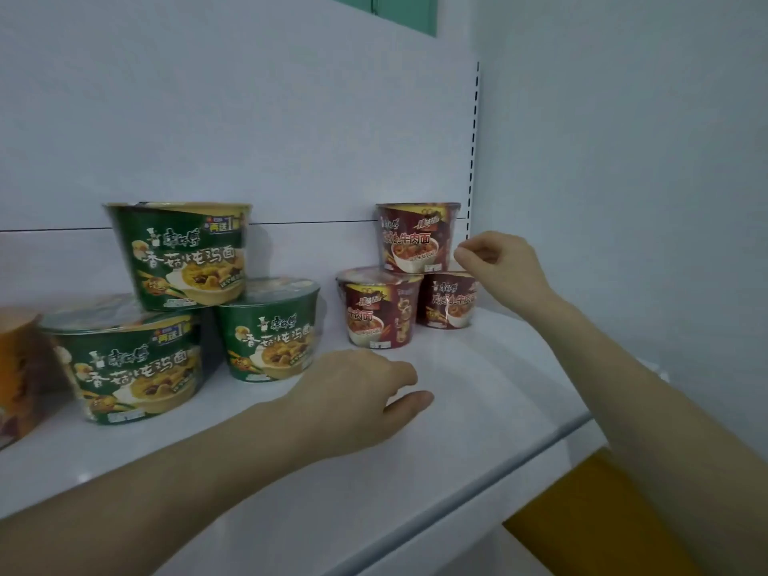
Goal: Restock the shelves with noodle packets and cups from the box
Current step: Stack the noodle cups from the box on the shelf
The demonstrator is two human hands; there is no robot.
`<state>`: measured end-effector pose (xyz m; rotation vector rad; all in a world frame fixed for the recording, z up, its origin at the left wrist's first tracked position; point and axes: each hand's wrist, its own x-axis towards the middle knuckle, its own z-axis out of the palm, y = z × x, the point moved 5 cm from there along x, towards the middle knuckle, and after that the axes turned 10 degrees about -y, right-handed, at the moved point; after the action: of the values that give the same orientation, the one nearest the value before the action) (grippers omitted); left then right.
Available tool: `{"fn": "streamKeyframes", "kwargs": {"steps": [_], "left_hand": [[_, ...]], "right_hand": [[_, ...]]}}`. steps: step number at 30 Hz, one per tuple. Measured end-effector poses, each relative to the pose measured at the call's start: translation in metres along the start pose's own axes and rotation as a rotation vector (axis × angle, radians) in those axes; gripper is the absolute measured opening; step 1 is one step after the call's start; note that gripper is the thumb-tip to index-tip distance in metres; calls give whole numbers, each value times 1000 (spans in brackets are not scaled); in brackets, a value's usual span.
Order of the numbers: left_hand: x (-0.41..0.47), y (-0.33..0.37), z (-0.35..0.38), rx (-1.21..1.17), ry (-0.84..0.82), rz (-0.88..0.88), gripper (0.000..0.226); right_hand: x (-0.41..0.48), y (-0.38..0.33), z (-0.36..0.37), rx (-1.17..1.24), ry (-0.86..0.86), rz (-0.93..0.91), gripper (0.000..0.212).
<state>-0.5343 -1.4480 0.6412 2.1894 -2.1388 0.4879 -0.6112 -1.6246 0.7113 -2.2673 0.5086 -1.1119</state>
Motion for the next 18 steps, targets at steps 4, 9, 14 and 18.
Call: {"fn": "streamKeyframes", "kwargs": {"steps": [4, 9, 14, 18], "left_hand": [[28, -3, 1, 48, 39, -72, 66], [61, -13, -2, 32, 80, -167, 44], [79, -15, -3, 60, 165, -262, 57], [90, -24, -6, 157, 209, -382, 43]], "right_hand": [[27, 21, -14, -50, -2, -38, 18], [68, 36, -22, -63, -9, -111, 29], [96, 44, -15, -6, -38, -175, 42], [112, 46, -5, 0, -153, -204, 63]]}}
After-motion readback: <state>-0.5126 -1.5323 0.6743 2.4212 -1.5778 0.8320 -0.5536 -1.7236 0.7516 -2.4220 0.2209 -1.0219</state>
